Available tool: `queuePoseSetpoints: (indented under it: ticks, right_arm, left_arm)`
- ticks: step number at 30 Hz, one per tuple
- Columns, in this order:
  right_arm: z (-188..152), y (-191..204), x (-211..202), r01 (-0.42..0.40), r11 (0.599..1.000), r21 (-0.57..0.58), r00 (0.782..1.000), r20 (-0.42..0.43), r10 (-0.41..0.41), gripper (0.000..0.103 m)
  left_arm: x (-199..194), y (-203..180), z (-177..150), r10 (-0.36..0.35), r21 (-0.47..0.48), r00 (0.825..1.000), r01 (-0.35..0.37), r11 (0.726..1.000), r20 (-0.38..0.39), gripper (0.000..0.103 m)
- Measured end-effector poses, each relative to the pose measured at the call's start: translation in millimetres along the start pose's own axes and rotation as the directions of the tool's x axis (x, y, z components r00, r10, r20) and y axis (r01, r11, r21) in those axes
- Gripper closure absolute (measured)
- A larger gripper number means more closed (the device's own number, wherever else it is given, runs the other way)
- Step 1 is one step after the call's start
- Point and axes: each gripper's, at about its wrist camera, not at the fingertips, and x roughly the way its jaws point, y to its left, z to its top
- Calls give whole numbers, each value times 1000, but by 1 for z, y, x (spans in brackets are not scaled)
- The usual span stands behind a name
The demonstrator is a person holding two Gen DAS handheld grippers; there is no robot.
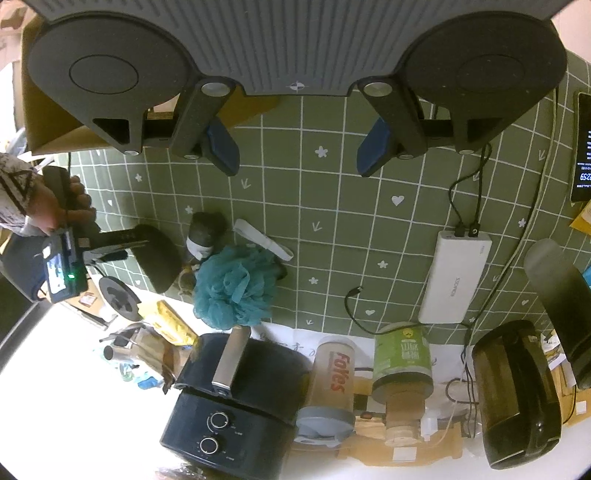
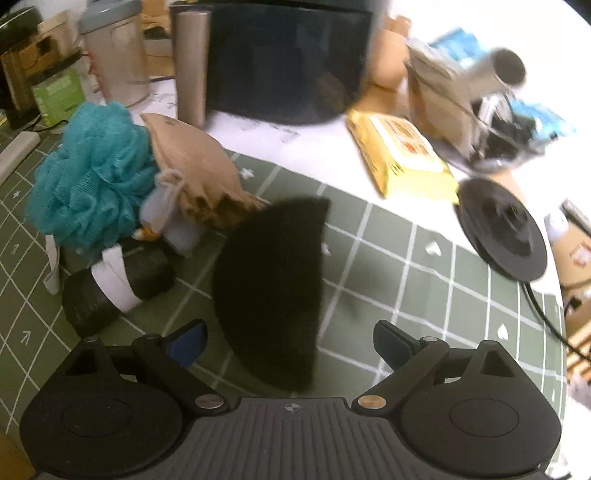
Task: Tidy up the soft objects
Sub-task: 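Lower the right tool onto the black foam sponge and close it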
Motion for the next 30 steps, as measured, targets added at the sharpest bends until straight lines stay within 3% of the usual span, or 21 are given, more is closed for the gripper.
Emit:
queuePoseSetpoints:
  ticks: [7, 9, 11, 19, 30]
  right_arm:
    - [10, 4, 17, 15, 999, 37, 999, 41, -17, 8]
    - [12, 2, 21, 11, 998, 63, 999, 47, -14, 16]
    - [13, -1, 24, -5, 997, 82, 999, 40, 1, 35]
    - [9, -9, 9, -22, 997, 75, 1000, 20, 21, 36]
    - [-6, -36, -53, -40, 990, 138, 998, 62, 32, 36]
  left_arm:
    - [-2, 6, -1, 9, -12, 1000, -9, 1000, -2, 33]
    - [-2, 7, -1, 9, -14, 1000, -9, 1000, -4, 33]
    - [-1, 7, 0, 9, -11, 1000, -9, 1000, -5, 33]
    - [4, 1, 12, -18, 37, 1000, 17, 999, 20, 33]
    - [24, -20, 41, -62, 155, 996, 51, 987, 62, 33]
